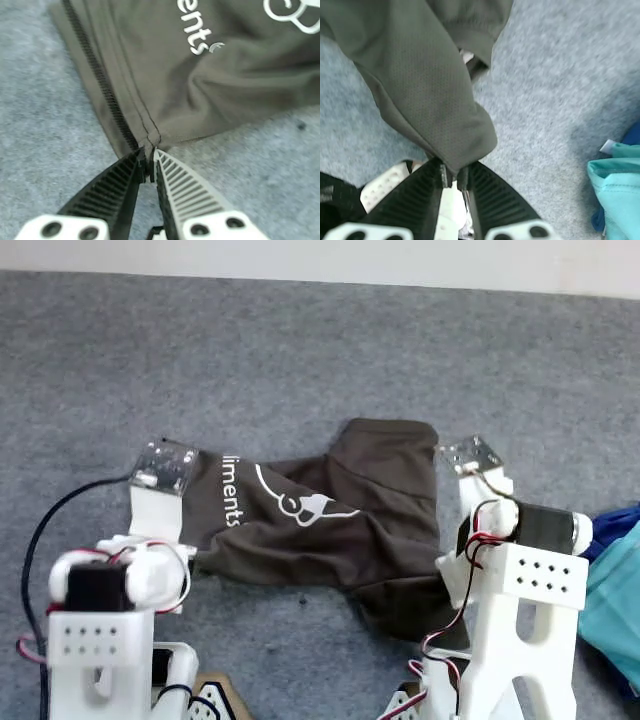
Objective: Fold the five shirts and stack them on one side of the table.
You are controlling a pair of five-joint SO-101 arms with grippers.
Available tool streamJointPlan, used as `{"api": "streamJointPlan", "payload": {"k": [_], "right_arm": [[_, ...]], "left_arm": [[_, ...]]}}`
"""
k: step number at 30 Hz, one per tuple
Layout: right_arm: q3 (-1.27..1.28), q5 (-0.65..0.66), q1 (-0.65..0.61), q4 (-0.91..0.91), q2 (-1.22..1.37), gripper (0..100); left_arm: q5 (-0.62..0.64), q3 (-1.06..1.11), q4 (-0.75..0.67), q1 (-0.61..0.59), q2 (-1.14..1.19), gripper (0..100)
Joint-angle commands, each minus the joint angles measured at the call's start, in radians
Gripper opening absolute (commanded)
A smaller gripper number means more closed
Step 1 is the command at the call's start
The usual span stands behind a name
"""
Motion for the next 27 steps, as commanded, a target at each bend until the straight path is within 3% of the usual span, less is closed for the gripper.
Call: {"api": "streamJointPlan", "payload": {"k": [1, 3, 6, 8, 10, 12, 16, 19, 27], "right_arm": [[-0.004, 0.043, 0.056, 0.012, -0.021, 0.7], [-0.008, 0.049, 0.077, 0.010, -0.021, 0.7], [-0.048, 0.066, 0.096, 0.008, -0.021, 4.1], [-0.073, 0.057, 0.110, 0.008, -0.021, 12.0], [-0.097, 0.063, 0.113, 0.008, -0.021, 19.5], [-0.124, 0.063, 0.114, 0.008, -0.021, 24.8], [-0.200, 0.054, 0.116, 0.007, -0.013, 25.5], [-0.242, -0.014, 0.111, -0.090, -0.010, 25.5], [-0.274, -0.207, -0.027, -0.306, 0.236, 23.5]], "left_arm": [[-0.040, 0.001, -0.021, -0.021, -0.082, 1], [-0.037, -0.001, -0.060, -0.030, -0.110, 6], [-0.029, -0.001, -0.072, -0.094, -0.139, 25], [0.020, -0.001, -0.078, -0.151, -0.147, 36], [0.034, -0.005, -0.089, -0.191, -0.150, 41], [0.034, -0.025, -0.106, -0.228, -0.148, 41], [0.037, -0.073, -0.201, -0.309, -0.143, 37], [0.038, -0.081, -0.261, -0.309, -0.108, 35], [0.144, -0.208, -0.345, -0.232, 0.337, 34]]}}
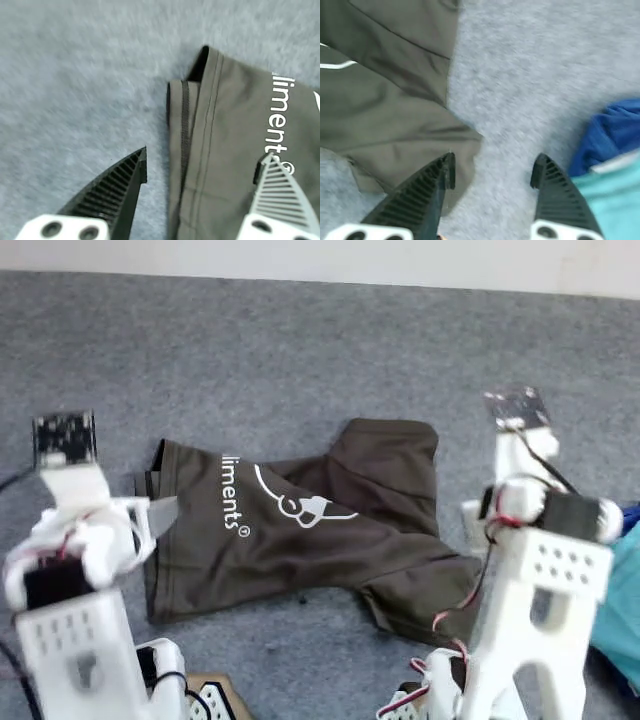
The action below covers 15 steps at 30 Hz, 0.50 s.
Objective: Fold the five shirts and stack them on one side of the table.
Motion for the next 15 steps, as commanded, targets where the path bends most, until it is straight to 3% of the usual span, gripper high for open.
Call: {"api": "streamJointPlan", "payload": {"k": [1, 10, 15], "right_arm": [[-0.084, -0.075, -0.054, -0.125, 0.139, 23.5], [-0.243, -0.161, -0.120, -0.392, 0.479, 23.5], [-0.343, -0.164, -0.147, -0.496, 0.680, 23.5]], "left_arm": [[0.061, -0.150, -0.023, 0.059, 0.219, 34], [0.106, -0.447, -0.026, 0.119, 0.717, 34], [0.106, -0.565, -0.097, 0.116, 0.969, 34]]}}
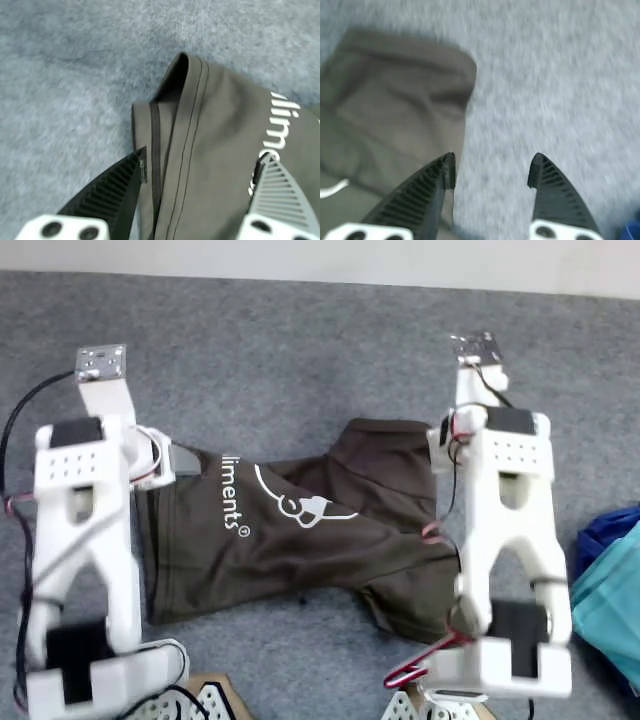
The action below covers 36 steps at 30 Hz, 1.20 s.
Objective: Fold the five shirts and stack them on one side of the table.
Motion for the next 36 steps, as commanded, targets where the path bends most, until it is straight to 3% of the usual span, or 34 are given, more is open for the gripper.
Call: {"api": "streamJointPlan", "payload": {"k": [1, 11, 18, 23, 29, 32, 36], "right_arm": [[-0.114, -0.014, -0.019, -0.090, 0.113, 23.5], [-0.414, -0.014, -0.048, -0.134, 0.479, 23.5], [-0.469, -0.014, -0.099, -0.137, 0.616, 22.6], [-0.496, -0.014, -0.082, -0.136, 0.630, 1.5], [-0.498, -0.014, -0.047, -0.136, 0.628, 0.5], [-0.501, -0.015, -0.041, -0.136, 0.625, 0.6], [-0.501, -0.015, -0.041, -0.136, 0.624, 0.6]], "left_arm": [[0.008, -0.110, -0.055, 0.016, 0.143, 34], [0.054, -0.275, -0.074, 0.021, 0.398, 34], [0.055, -0.288, -0.074, 0.062, 0.481, 33], [0.058, -0.283, -0.074, 0.081, 0.521, 33], [0.143, -0.288, -0.074, 0.079, 0.552, 33], [0.155, -0.289, -0.074, 0.088, 0.552, 28], [0.150, -0.305, -0.086, 0.099, 0.547, 8]]}}
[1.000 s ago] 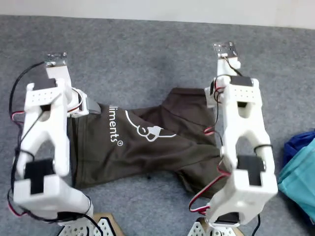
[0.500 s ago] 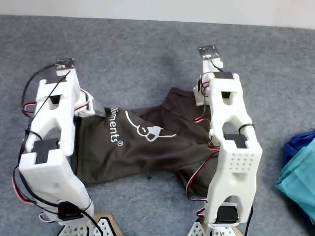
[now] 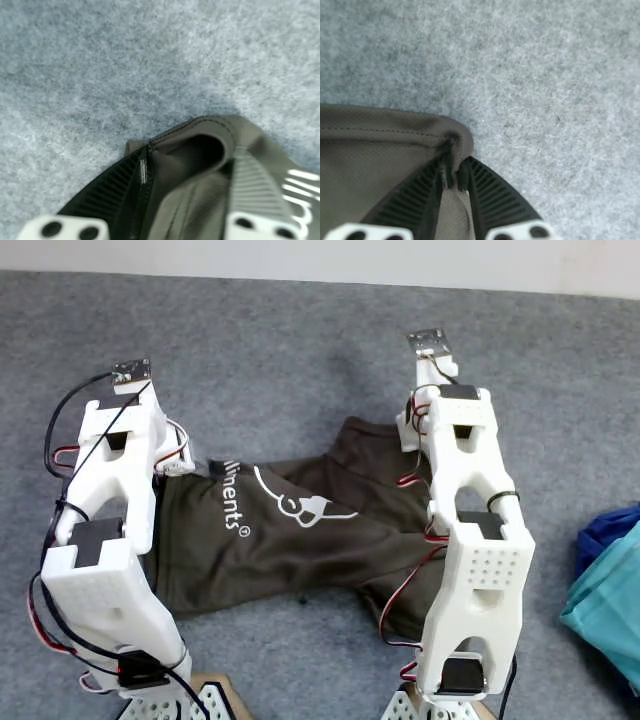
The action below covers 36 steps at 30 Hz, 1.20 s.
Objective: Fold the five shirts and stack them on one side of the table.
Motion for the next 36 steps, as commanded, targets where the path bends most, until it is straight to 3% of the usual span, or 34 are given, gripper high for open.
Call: {"api": "streamJointPlan", "payload": {"k": [1, 17, 21, 29, 33, 36], "right_arm": [[-0.045, -0.011, 0.018, -0.013, -0.015, 0.6], [-0.302, -0.029, 0.038, 0.137, -0.013, 0.6], [-0.430, -0.097, 0.058, 0.211, -0.013, 0.6], [-0.733, -0.100, 0.065, 0.412, -0.005, 0.6], [-0.745, -0.100, 0.070, 0.450, -0.002, 0.6], [-0.736, -0.101, 0.073, 0.449, -0.004, 0.6]], "left_arm": [[0.000, -0.035, -0.026, 0.030, 0.001, 3], [0.005, -0.134, -0.106, 0.058, -0.004, 1], [0.003, -0.272, -0.009, 0.058, -0.004, 1], [-0.003, -0.608, 0.308, 0.058, 0.005, 1], [-0.126, -0.596, 0.404, 0.068, 0.008, 13], [-0.135, -0.530, 0.410, 0.065, 0.008, 26]]}}
